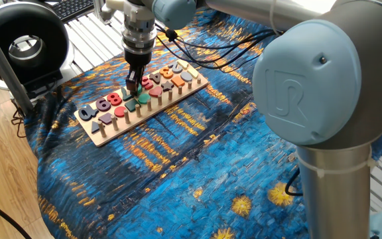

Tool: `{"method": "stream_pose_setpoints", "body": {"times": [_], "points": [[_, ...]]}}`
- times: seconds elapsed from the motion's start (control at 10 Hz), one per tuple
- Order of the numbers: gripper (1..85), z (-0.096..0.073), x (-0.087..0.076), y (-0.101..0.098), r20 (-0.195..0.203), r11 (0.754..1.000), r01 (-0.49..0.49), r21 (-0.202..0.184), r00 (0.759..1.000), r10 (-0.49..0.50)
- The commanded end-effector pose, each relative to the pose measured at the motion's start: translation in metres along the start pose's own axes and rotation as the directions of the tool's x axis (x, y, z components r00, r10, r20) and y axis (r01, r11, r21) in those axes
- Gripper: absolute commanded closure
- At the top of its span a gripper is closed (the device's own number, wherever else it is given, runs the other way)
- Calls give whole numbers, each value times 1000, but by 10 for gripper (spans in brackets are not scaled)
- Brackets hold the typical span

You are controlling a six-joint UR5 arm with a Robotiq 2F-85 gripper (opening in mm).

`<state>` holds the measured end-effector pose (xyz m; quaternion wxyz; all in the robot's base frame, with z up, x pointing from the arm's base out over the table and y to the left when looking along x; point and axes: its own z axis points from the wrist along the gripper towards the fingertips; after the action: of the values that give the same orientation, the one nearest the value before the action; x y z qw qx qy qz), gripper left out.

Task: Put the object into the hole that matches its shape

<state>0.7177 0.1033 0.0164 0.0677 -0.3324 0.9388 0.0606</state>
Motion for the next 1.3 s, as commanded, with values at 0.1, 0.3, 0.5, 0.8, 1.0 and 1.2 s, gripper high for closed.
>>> {"method": "stream_pose_setpoints", "body": {"times": [0.1, 0.3, 0.5, 0.8, 1.0, 1.2], "points": [[523, -1, -2, 1, 18, 1000, -1, -21, 1000, 1], [500, -3, -2, 2, 18, 1000, -3, -21, 1000, 3], [480, -5, -6, 4, 19, 1000, -9, -20, 1000, 9], [477, -8, -6, 5, 20, 1000, -17, -21, 1000, 17], [473, -9, -7, 3, 24, 1000, -21, -18, 999, 22], [463, -8, -9, 1, 32, 1000, -26, -14, 999, 26]]}}
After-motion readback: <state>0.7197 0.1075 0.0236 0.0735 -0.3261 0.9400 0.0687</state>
